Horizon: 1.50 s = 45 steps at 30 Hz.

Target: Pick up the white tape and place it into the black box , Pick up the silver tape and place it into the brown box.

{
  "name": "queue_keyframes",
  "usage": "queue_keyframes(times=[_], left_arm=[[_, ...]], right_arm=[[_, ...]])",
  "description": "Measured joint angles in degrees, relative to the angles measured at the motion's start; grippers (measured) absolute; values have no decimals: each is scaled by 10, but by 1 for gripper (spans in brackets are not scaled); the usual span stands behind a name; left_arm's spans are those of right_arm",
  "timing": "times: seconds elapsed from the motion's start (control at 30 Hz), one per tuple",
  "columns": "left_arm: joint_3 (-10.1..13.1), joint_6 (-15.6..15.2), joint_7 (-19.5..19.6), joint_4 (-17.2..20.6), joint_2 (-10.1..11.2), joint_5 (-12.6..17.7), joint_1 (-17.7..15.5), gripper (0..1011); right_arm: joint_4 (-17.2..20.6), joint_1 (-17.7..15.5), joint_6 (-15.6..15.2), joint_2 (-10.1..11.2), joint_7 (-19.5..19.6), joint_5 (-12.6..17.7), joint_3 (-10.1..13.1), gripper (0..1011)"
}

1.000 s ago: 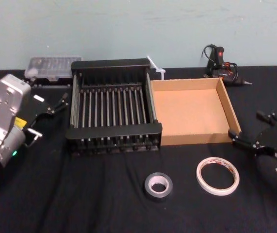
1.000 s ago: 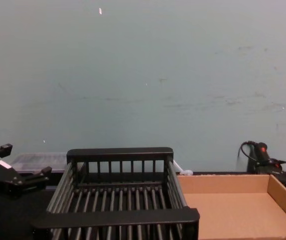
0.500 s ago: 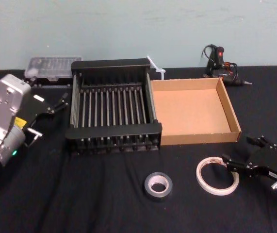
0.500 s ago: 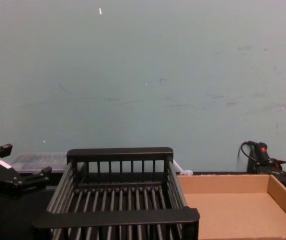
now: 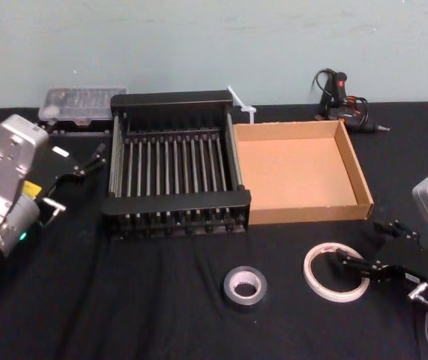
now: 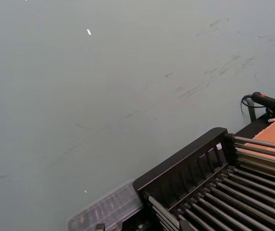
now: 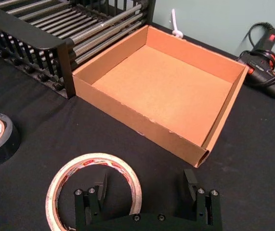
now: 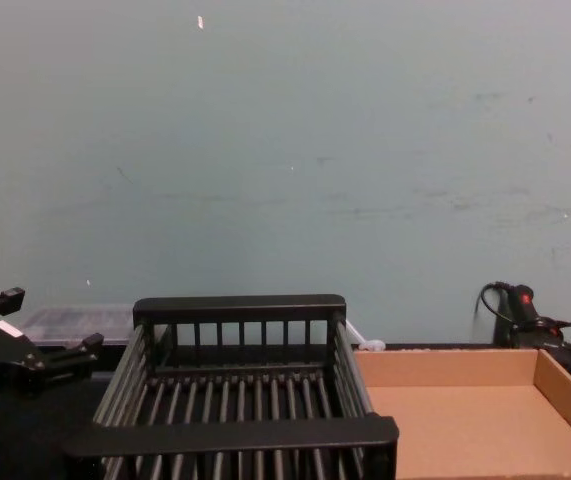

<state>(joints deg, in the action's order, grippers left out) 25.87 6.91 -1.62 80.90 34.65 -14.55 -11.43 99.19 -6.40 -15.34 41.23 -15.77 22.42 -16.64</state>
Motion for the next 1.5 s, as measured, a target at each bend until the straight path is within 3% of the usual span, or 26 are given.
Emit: queue_keyframes(times=[0.73,1.5], left_arm=[[0,0,0,0,0,0,0,1001],[0,0,0,0,0,0,0,1001]], right_arm=[[-30,11,-18,-39,-26,-21,9,1002],[-38,11,-26,-58,-48,-48,23,1002]])
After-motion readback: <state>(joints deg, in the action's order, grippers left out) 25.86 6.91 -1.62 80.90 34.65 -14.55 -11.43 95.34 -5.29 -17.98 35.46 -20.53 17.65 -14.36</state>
